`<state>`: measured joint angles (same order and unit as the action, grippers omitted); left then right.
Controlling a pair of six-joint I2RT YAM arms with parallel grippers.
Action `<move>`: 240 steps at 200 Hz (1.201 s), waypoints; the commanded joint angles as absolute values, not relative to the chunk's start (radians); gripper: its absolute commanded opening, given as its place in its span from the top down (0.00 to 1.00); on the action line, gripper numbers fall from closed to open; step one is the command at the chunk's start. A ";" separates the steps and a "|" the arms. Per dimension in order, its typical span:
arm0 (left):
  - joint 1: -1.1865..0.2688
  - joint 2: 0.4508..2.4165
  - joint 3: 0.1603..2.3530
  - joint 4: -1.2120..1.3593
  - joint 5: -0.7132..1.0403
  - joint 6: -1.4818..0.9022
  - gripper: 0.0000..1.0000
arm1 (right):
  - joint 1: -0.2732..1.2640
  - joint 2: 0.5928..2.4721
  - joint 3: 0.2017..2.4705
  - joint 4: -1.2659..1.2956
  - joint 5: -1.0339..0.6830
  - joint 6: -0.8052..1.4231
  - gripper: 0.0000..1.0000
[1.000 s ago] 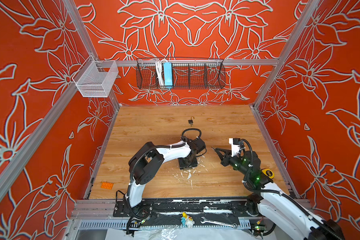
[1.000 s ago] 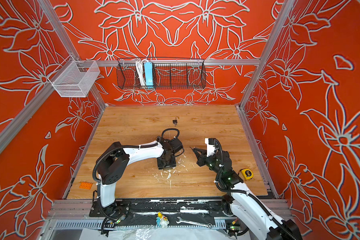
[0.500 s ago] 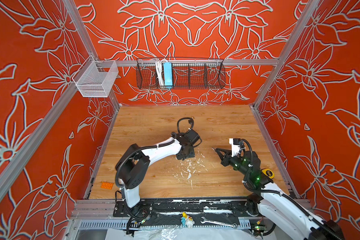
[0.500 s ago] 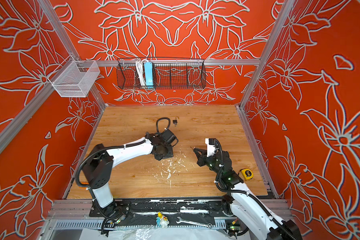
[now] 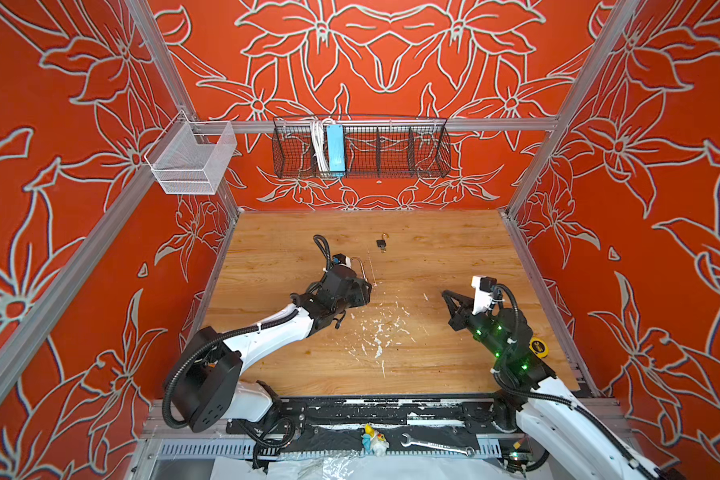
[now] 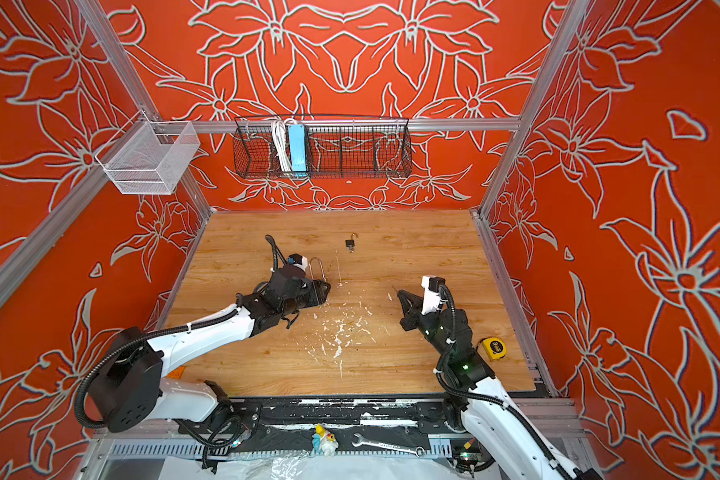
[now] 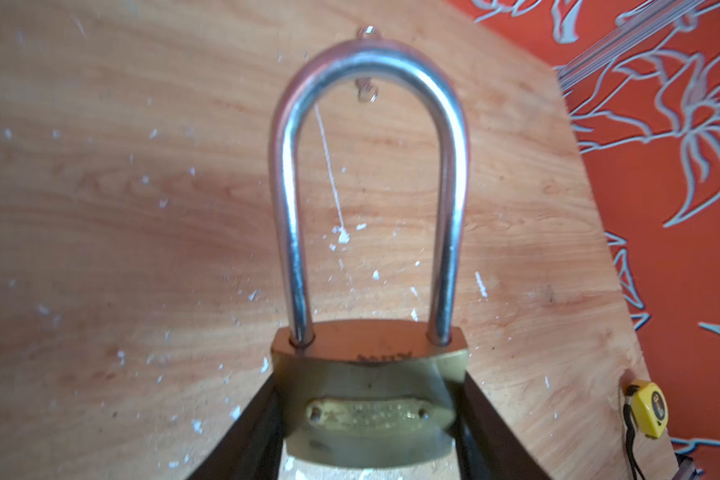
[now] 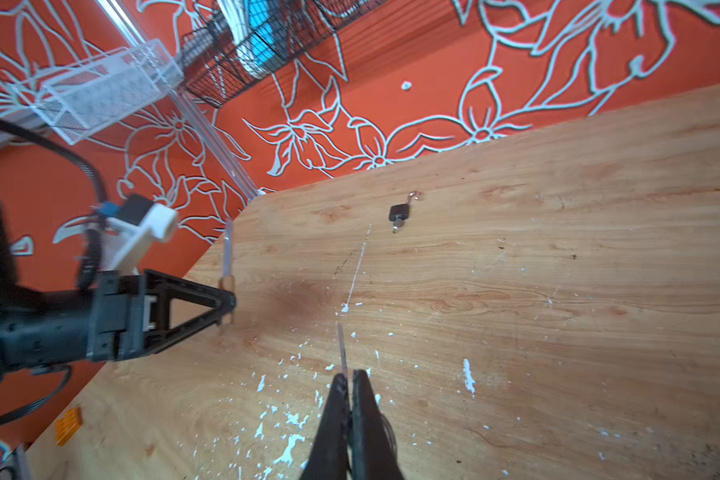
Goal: Unlock with the key
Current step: 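Lift the brass padlock with the left gripper while the right gripper raises the key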
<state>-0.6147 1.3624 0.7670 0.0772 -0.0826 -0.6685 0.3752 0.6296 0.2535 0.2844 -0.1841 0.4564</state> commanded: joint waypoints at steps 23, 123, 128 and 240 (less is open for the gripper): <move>-0.591 1.223 0.689 0.255 -0.265 -0.732 1.00 | 0.387 0.838 0.410 0.391 -0.218 0.437 1.00; -0.684 1.242 0.446 0.812 -0.261 -0.543 1.00 | 0.508 0.962 0.367 0.589 -0.313 0.310 1.00; -0.688 1.247 0.438 0.837 -0.271 -0.543 1.00 | 0.514 0.965 0.367 0.593 -0.314 0.307 1.00; -0.690 1.242 0.487 0.629 -0.306 -0.820 1.00 | 0.606 0.989 0.342 0.638 -0.278 0.280 1.00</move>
